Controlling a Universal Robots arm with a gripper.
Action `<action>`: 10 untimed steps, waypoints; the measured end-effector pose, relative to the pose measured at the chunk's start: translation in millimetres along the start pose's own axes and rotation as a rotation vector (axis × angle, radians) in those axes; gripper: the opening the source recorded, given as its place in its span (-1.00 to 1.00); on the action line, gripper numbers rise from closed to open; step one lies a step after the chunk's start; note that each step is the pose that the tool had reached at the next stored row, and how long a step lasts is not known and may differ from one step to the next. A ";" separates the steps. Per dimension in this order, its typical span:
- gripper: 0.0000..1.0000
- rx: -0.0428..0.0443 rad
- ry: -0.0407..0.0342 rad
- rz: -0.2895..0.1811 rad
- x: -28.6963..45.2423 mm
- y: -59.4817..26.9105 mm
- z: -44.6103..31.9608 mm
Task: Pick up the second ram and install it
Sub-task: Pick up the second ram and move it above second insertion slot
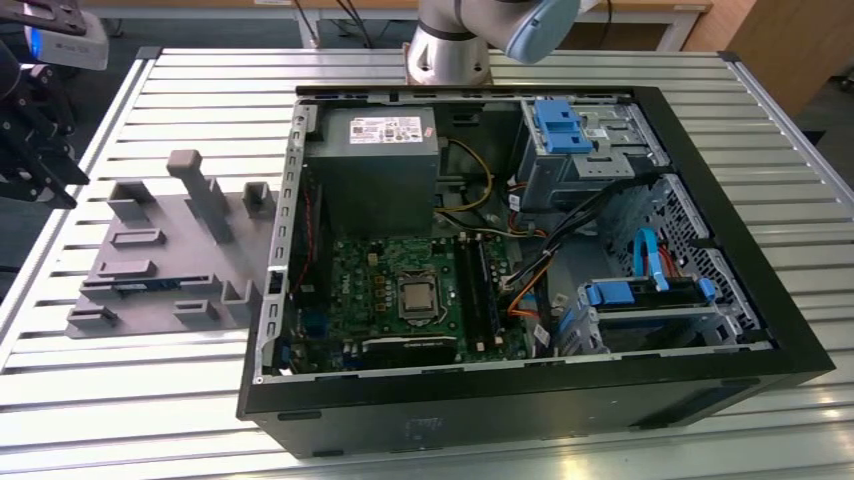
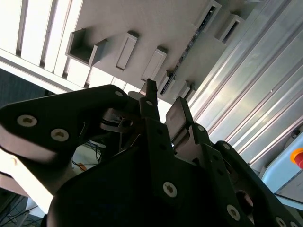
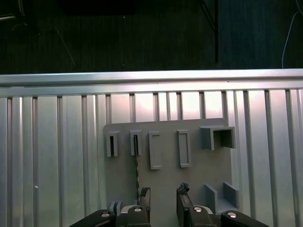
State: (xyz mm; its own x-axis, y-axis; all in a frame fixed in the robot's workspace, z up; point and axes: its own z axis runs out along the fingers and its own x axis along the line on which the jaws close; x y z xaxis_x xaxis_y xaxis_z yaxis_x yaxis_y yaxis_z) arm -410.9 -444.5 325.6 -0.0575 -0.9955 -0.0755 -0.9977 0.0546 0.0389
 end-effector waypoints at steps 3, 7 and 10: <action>-0.29 0.0003 -0.0003 0.000 0.5 -0.1 0.6; -0.29 0.0001 -0.0001 0.000 1.9 -0.2 1.7; -0.29 -0.0001 0.0000 0.000 4.0 -0.3 3.0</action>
State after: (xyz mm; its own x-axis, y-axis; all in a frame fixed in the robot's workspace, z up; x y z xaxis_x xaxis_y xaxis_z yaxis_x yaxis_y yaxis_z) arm -410.9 -448.3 322.3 -0.0574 -0.9955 -0.0755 -0.9978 0.0546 0.0390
